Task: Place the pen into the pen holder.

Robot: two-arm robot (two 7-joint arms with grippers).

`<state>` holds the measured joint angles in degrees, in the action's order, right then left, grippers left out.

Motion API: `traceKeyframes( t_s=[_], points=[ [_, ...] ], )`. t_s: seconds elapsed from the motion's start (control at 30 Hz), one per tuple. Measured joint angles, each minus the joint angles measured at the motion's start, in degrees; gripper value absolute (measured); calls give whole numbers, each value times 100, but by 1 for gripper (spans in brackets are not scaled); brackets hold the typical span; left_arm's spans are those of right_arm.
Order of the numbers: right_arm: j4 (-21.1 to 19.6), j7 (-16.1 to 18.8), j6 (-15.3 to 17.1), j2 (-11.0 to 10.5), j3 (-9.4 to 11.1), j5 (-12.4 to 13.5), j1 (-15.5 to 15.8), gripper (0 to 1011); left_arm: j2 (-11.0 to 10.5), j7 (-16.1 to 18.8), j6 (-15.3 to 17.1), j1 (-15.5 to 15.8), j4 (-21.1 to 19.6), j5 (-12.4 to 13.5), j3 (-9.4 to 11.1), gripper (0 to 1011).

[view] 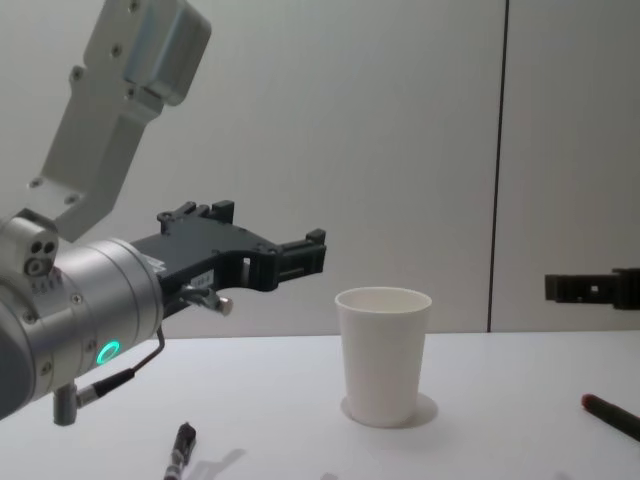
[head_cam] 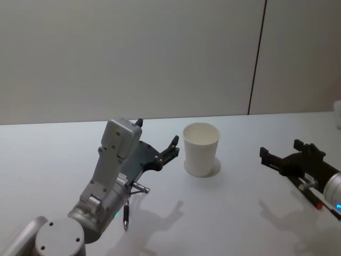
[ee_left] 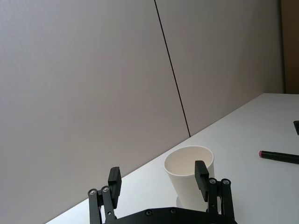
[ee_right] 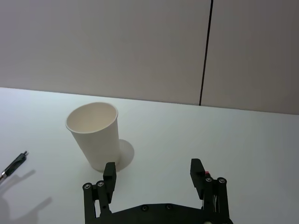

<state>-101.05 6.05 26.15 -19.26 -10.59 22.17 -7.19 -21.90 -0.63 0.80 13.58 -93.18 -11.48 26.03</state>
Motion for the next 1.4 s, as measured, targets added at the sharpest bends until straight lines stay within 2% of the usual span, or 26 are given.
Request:
traceKeyframes(
  t_s=[0.13,0.67,1.4],
  points=[
    [165,93,314,27,0,-86,-211,1001,0,0,0,0,0,0,0,1004],
    [848,356,1217,152,-14,-381,-960,1001,0,0,0,0,0,0,0,1004],
    [1579,720,2428,231,8,-714,-1774,1001,0,0,0,0,0,0,0,1004]
  ],
)
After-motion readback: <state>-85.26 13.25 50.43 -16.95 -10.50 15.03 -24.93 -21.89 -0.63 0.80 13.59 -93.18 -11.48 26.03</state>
